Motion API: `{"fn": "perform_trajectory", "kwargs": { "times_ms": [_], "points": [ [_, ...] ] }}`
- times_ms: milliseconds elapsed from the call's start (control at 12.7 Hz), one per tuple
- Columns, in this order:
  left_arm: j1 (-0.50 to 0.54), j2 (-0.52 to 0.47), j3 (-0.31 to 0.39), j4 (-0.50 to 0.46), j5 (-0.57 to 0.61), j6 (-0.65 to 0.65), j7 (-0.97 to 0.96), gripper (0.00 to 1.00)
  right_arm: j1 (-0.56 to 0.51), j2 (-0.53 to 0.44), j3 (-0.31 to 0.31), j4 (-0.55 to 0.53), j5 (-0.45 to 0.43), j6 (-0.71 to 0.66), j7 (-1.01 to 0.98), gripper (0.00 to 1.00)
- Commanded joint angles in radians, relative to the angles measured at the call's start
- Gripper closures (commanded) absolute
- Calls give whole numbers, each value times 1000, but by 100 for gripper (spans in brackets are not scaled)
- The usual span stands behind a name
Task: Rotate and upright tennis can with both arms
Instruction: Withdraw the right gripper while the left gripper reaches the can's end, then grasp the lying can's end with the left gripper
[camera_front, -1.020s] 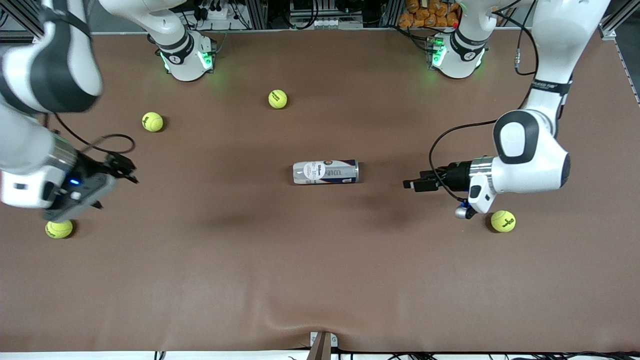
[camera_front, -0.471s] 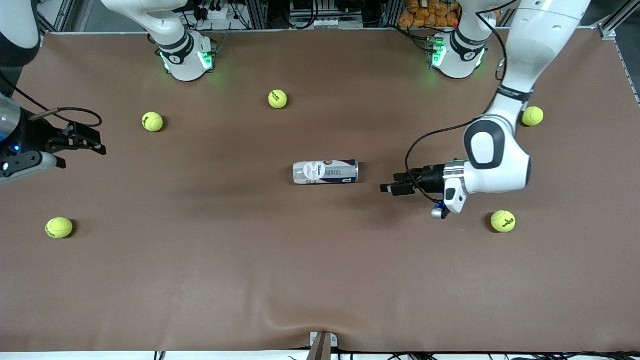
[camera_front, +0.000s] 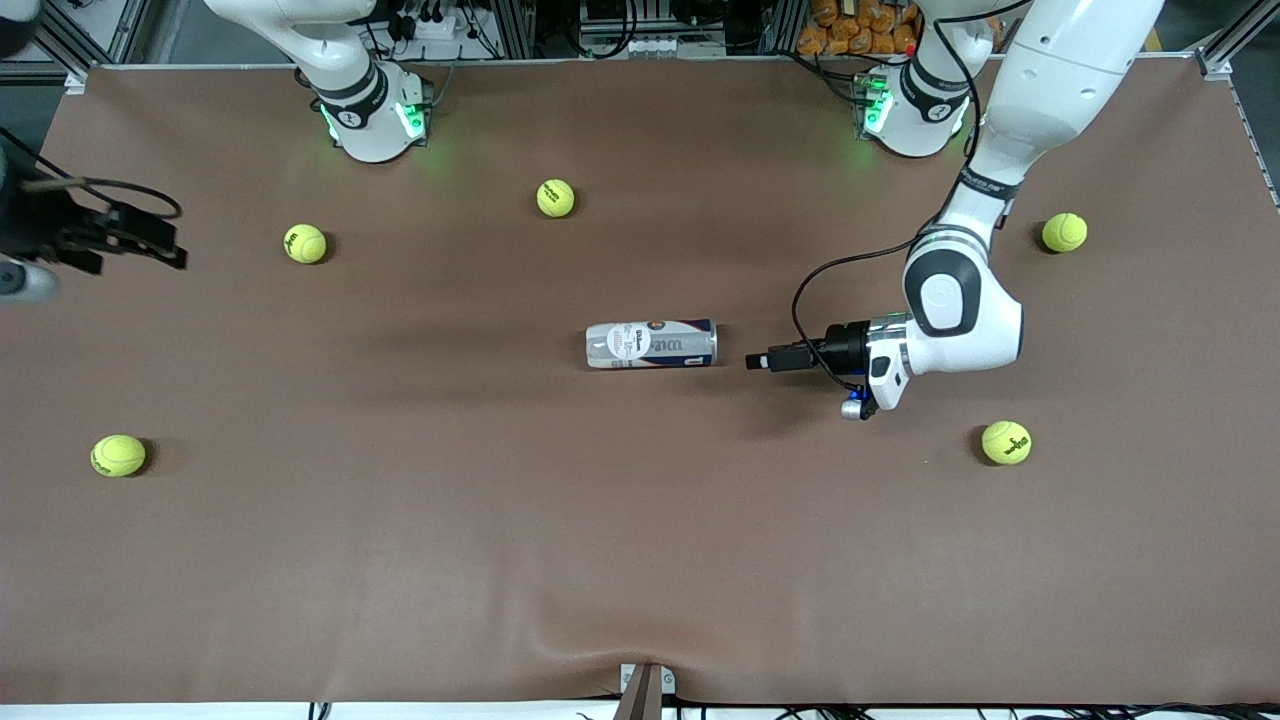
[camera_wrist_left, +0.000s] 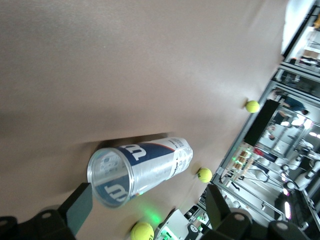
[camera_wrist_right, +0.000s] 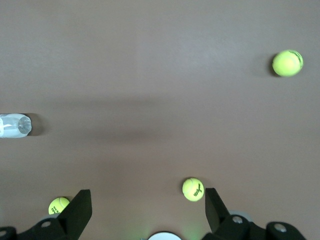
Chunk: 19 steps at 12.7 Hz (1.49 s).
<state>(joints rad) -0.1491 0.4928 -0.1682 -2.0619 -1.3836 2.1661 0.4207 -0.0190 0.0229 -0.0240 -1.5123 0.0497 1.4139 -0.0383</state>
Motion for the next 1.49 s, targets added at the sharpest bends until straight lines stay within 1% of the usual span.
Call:
{"fn": "perform_trajectory", "kwargs": {
  "times_ms": [0,235,392,549,706,785,863,1099,1177,1256,1413],
  "points": [
    [2,35,-13,-26,-121,8,180,0,-33,-29,16,-19,-16,-21,21,0],
    [3,59,-30,-26,-167,1,243,0,-32,-40,16,-2,-18,-62,118,0],
    [8,66,-47,-27,-170,-9,245,0,-32,-38,18,24,-21,-69,112,0],
    [10,95,-50,-23,-179,-51,254,0,-33,-26,19,55,-21,-67,107,0],
    [9,115,-57,-30,-189,-55,314,0,-30,-24,19,57,-27,-66,110,0],
    [11,131,-57,-30,-190,-80,337,0,-32,-24,21,58,-39,-66,113,0],
    [14,142,-57,-29,-192,-94,351,5,-33,-24,19,67,-44,-67,110,0],
    [10,144,-57,-27,-219,-107,354,6,-30,-15,19,83,-33,-62,110,0],
    [-3,144,-57,-23,-244,-109,354,9,-27,-9,19,83,-25,-59,110,0],
    [-7,145,-59,-21,-265,-109,354,17,-22,-1,21,83,-25,-56,110,0],
    [-4,162,-70,-17,-270,-109,354,29,-24,0,23,83,-25,-56,110,0]
  ]
}}
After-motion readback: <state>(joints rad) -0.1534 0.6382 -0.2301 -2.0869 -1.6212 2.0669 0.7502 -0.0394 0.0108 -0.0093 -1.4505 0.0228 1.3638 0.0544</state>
